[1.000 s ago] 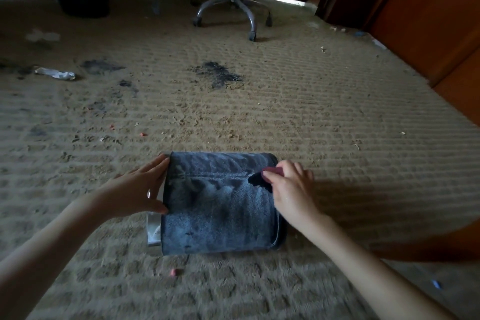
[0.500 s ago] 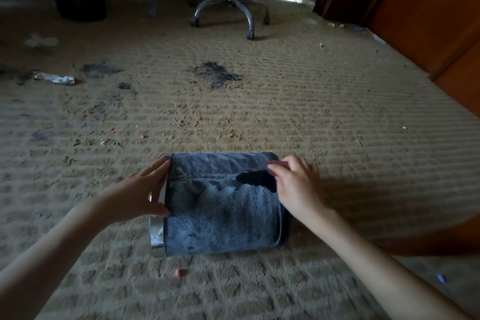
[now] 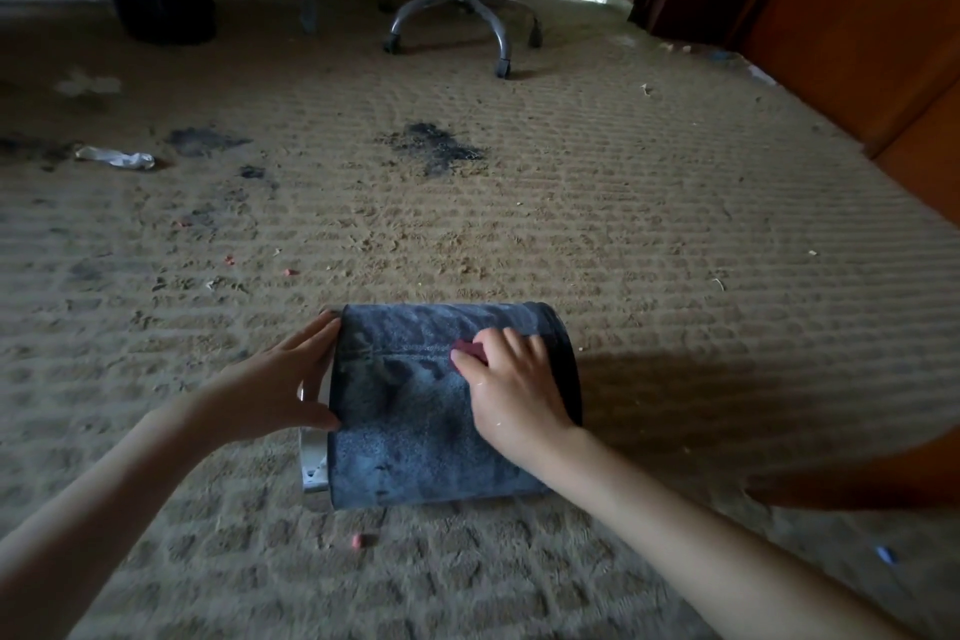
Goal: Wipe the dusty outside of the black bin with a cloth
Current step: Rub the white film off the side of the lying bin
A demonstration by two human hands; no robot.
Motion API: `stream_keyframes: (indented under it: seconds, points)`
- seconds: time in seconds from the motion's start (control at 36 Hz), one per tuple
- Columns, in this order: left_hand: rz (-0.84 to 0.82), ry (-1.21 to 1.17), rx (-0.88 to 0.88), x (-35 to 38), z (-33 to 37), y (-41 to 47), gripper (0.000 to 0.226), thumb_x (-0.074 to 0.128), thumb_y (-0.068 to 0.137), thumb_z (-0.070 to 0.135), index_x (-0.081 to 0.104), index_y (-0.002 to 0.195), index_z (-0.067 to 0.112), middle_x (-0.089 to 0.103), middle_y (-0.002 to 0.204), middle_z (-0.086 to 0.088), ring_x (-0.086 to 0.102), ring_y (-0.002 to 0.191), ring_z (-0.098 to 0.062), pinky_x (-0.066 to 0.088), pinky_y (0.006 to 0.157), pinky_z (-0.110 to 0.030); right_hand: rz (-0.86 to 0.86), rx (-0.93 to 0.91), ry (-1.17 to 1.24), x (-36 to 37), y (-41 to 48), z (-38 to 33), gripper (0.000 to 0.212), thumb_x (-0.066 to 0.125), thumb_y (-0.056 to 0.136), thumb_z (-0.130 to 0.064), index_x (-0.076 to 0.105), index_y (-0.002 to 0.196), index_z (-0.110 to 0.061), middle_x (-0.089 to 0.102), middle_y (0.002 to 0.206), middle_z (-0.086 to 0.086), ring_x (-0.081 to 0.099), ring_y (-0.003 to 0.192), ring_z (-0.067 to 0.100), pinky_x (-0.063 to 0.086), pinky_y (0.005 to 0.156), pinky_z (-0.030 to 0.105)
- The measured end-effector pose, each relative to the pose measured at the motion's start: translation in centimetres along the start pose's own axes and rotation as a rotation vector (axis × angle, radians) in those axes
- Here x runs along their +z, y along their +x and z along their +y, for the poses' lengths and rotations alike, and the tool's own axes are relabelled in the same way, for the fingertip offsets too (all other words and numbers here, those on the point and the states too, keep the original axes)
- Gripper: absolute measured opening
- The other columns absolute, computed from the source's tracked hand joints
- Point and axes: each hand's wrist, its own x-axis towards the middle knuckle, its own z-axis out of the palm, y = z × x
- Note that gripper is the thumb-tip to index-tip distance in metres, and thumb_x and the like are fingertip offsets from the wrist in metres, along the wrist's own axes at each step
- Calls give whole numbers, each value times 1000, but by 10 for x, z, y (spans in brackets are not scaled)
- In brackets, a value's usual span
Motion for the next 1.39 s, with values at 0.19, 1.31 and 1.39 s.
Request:
stream_keyframes:
  seconds: [0.19, 1.31, 1.39]
  points:
    - [-1, -27, 1, 0, 2, -2, 121, 75, 67, 48, -14, 145, 23, -23, 147, 21, -7, 139, -3, 10, 117, -29, 29, 152, 10, -16, -16, 66, 34, 75, 71, -2, 70, 103, -14, 64, 94, 5, 57, 88, 26, 42, 79, 43]
    - [-57, -89, -22, -10, 9, 5, 121, 76, 67, 40, -12, 146, 17, -19, 142, 22, -6, 135, 0, 4, 112, -18, -8, -261, 24, -5, -21, 93, 35, 71, 75, 1, 70, 107, -14, 63, 107, 6, 51, 100, 26, 44, 78, 42]
    - [-60, -85, -11, -10, 9, 4, 120, 75, 67, 42, -12, 146, 17, -20, 143, 22, -6, 135, 0, 5, 111, -18, 18, -253, 20, -3, -38, 99, 32, 62, 79, -1, 70, 107, -14, 64, 106, 7, 52, 96, 25, 44, 77, 41]
